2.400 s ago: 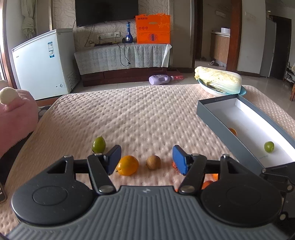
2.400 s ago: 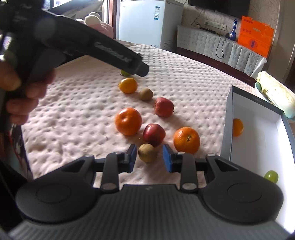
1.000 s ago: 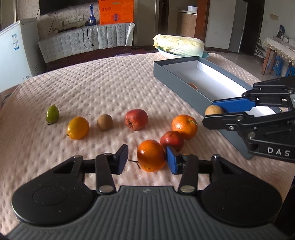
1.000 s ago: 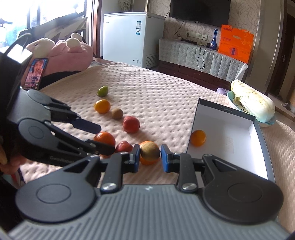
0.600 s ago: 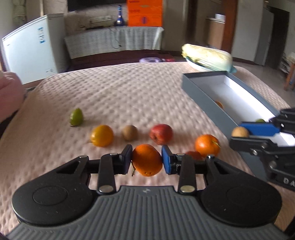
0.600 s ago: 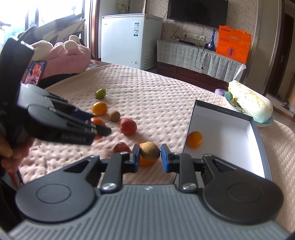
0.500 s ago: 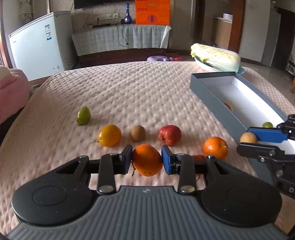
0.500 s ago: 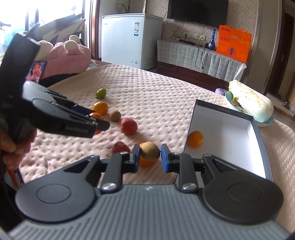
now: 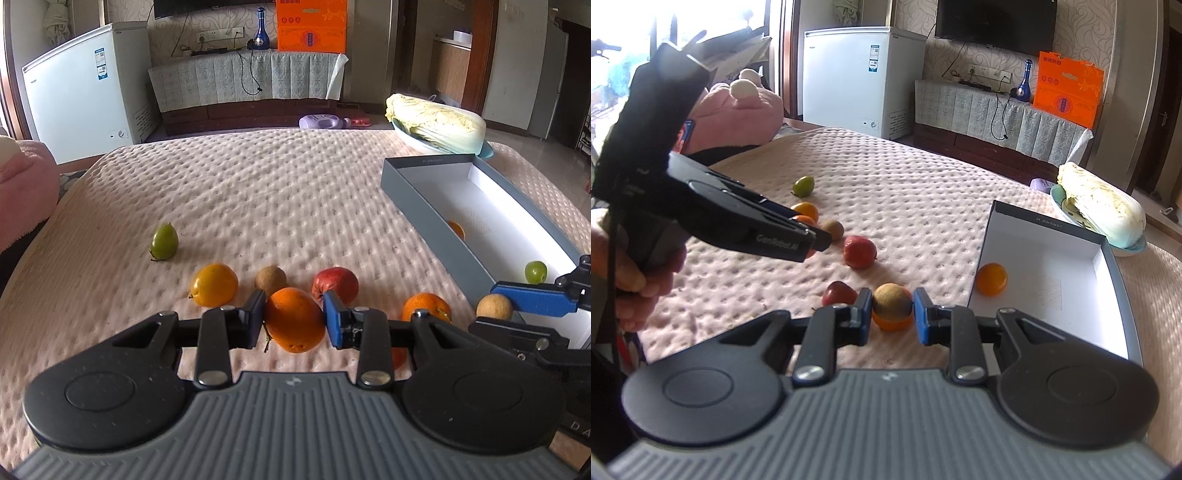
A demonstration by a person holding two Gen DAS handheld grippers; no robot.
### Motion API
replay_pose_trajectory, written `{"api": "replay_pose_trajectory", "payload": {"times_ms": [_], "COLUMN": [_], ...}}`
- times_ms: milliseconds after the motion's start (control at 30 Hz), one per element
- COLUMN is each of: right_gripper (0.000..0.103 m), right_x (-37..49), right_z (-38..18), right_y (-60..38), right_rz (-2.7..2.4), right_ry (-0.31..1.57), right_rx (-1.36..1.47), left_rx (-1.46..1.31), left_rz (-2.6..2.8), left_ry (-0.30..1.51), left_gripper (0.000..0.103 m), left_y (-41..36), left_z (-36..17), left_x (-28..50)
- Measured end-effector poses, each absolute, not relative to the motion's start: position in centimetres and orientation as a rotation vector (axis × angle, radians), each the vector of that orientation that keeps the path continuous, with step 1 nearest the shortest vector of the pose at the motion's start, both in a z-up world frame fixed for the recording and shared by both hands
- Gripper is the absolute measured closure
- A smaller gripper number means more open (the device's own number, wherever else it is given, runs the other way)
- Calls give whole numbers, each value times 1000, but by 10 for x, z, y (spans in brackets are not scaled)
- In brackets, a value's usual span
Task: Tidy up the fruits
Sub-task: 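Carry the orange into the box and open the left tool while right carries kiwi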
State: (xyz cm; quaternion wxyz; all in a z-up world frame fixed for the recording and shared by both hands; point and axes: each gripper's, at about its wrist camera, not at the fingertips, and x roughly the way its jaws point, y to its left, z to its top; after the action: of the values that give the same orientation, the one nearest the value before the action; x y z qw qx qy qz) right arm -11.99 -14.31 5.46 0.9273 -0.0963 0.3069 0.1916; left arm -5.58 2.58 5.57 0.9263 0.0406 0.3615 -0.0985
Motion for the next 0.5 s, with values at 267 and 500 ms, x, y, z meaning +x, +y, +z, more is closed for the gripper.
{"api": "replay_pose_trajectory", "payload": {"times_ms": [267,500], "right_gripper": [76,76], "right_x": [-123,-128], "right_z": [61,67], "right_y": [-149,-155], "right_rz": [399,396], "right_ry": [613,594], "right_rx": [-192,-185], "left_rx": [86,74], "left_rz": [-204,-214], "left_ry": [731,718], "left_gripper": [63,63], "left_y": [17,6], "left_z": [59,64], "left_x": [-52,-48]}}
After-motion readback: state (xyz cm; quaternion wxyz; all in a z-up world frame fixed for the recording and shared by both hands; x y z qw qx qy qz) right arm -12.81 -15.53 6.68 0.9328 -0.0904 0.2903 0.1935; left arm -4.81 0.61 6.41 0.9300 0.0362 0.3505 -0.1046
